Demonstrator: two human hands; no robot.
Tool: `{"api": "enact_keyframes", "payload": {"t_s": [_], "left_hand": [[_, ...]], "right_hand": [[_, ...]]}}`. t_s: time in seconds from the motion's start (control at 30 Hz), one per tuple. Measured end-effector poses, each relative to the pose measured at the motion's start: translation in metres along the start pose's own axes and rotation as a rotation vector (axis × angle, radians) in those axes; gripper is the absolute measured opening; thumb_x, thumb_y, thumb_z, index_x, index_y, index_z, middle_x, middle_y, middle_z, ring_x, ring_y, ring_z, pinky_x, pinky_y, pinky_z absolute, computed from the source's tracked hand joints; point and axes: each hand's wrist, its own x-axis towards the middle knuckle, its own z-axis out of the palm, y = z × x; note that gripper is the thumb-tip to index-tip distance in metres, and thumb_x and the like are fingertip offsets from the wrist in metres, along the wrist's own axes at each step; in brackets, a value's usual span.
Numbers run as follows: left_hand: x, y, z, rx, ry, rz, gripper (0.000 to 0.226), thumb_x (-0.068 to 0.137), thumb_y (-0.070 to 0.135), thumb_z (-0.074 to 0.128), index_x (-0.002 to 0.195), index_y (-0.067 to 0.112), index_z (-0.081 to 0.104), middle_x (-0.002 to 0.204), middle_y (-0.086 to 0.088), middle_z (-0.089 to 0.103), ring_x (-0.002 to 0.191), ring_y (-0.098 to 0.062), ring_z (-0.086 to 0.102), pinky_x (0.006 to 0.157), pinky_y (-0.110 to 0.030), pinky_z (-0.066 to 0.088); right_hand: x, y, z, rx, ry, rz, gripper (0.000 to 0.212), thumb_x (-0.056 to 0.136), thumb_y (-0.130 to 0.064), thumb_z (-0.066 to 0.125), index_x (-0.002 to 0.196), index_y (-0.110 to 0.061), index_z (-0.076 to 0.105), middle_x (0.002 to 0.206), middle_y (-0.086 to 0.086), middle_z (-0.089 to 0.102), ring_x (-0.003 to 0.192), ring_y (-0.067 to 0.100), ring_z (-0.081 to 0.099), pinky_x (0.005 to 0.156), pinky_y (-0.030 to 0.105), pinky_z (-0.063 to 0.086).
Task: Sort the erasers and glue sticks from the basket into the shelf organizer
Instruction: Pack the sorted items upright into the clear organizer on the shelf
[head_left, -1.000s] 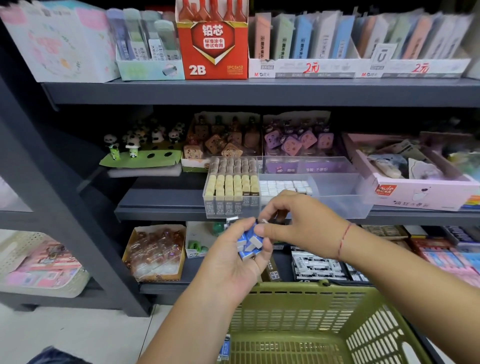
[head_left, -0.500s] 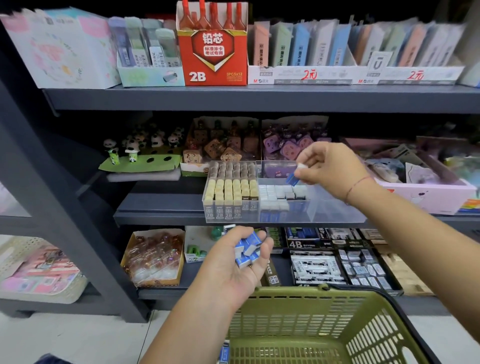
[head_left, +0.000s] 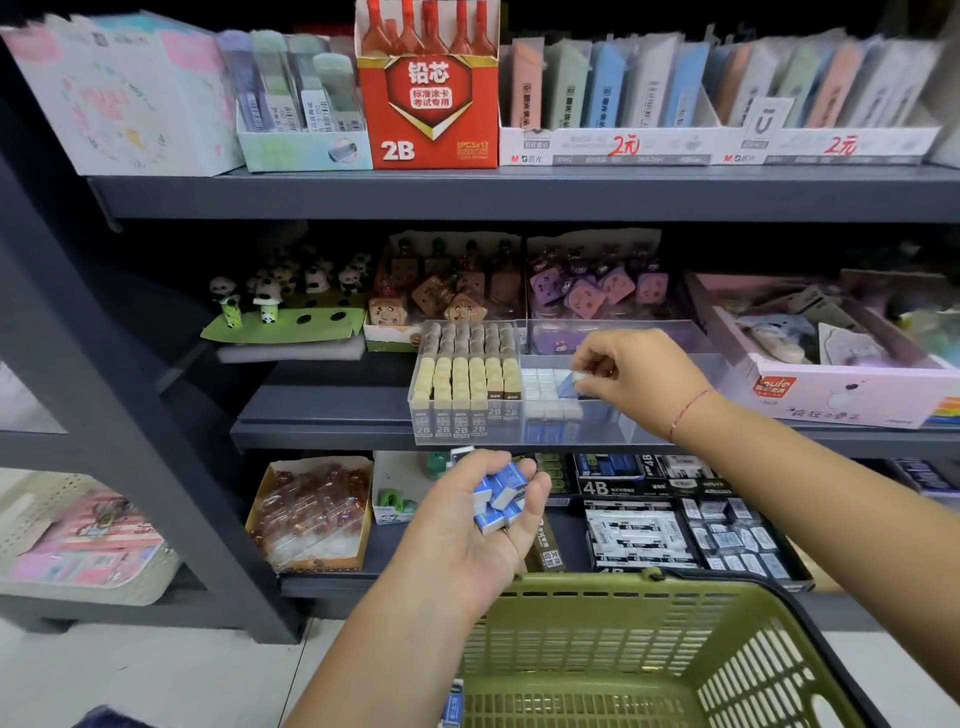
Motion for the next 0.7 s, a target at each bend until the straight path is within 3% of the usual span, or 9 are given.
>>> {"api": "enact_keyframes", "payload": {"t_s": [0.17, 0.3, 0.47, 0.6, 0.7], "left_hand": [[0.001, -0.001, 0.0, -0.004, -0.007, -0.007, 0.008, 0.085, 0.001, 0.064, 0.089, -0.006, 0.062, 0.088, -0.021, 0.067, 0.079, -0.032, 0.065, 0.048, -0.024, 0.056], [0.001, 0.0, 0.0, -0.012, -0.011, -0.006, 0.008, 0.085, 0.001, 0.064, 0.09, -0.005, 0.061, 0.088, -0.021, 0.067, 0.079, -0.033, 0.065, 0.046, -0.024, 0.056], [0.001, 0.001, -0.001, -0.012, -0.013, -0.002, 0.007, 0.085, 0.001, 0.063, 0.089, -0.005, 0.061, 0.091, -0.021, 0.066, 0.08, -0.033, 0.065, 0.047, -0.024, 0.056], [0.002, -0.001, 0.0, -0.006, -0.019, -0.009, 0.008, 0.085, 0.001, 0.063, 0.089, -0.005, 0.061, 0.093, -0.021, 0.066, 0.08, -0.032, 0.065, 0.048, -0.024, 0.056], [0.002, -0.002, 0.0, -0.006, -0.017, -0.013, 0.008, 0.085, 0.001, 0.064, 0.09, -0.006, 0.062, 0.093, -0.021, 0.067, 0.08, -0.032, 0.065, 0.048, -0.024, 0.057]], "right_hand": [[0.012, 0.002, -0.008, 0.078, -0.096, 0.043, 0.008, 0.08, -0.011, 0.074, 0.083, -0.017, 0.069, 0.075, -0.006, 0.065, 0.071, 0.01, 0.06, 0.072, 0.02, 0.047], [0.019, 0.004, 0.002, 0.082, -0.186, 0.062, 0.008, 0.083, -0.012, 0.072, 0.091, -0.013, 0.072, 0.084, 0.001, 0.069, 0.078, 0.012, 0.064, 0.075, 0.02, 0.048], [0.012, 0.006, 0.005, 0.147, -0.155, 0.071, 0.006, 0.09, -0.015, 0.062, 0.084, -0.018, 0.062, 0.086, -0.002, 0.067, 0.077, 0.016, 0.066, 0.08, 0.034, 0.053], [0.008, 0.011, 0.002, 0.143, -0.242, 0.103, 0.02, 0.096, -0.023, 0.052, 0.088, -0.016, 0.07, 0.09, -0.003, 0.068, 0.084, 0.014, 0.065, 0.085, 0.035, 0.052], [0.01, 0.01, 0.005, 0.074, -0.294, 0.097, 0.033, 0.095, -0.025, 0.051, 0.093, 0.003, 0.068, 0.098, 0.02, 0.065, 0.093, 0.036, 0.06, 0.088, 0.044, 0.048]]}}
